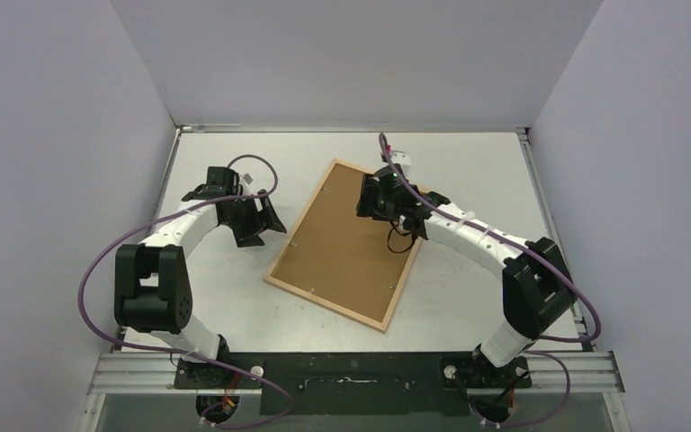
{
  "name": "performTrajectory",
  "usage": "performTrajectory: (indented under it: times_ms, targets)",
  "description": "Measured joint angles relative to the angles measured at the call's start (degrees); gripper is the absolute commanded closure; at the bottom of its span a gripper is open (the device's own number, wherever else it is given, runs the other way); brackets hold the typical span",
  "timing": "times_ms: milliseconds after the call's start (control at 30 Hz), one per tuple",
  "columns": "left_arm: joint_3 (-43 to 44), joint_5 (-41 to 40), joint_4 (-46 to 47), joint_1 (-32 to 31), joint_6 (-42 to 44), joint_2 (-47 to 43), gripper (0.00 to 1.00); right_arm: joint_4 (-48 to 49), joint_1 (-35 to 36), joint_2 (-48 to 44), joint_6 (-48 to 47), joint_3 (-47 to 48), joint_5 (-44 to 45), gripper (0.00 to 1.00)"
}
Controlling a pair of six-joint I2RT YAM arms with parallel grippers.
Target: Put the photo into the frame
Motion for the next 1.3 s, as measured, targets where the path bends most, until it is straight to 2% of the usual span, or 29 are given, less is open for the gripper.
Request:
performTrajectory:
  times_ms: [133,300,533,900,1167,1300]
  targets:
    - [1.6,-0.3,1.5,0.2,1.6,2.0,0.26,-11.8,-1.1,-2.1,1.6,2.4,12.9,0.32]
    - [3.7,-0.2,2.5,0.2,3.0,6.9,0.27,-20.6,-6.1,-2.4,4.1,1.2,18.2,0.29]
    - [5.0,0.8,0.4,0.2,4.6,10.3,0.31,-24.9,-13.7,0.1,6.2,-0.3,13.4,0.32]
    - [2.0,6.4,0.6,0.3,4.6,10.4,0.47,-24.9,-14.9,8.8,6.5,-0.2,4.2,0.52]
    - [-0.7,11.5,1.4,2.2,4.6,11.2,0.55,-24.4,-17.0,10.0,5.0,0.7,-1.3,0.69]
    - [-2.1,13.5,2.3,2.4,4.6,11.2,0.57,-25.1,-18.2,11.8,2.8,3.2,-2.0,0.72]
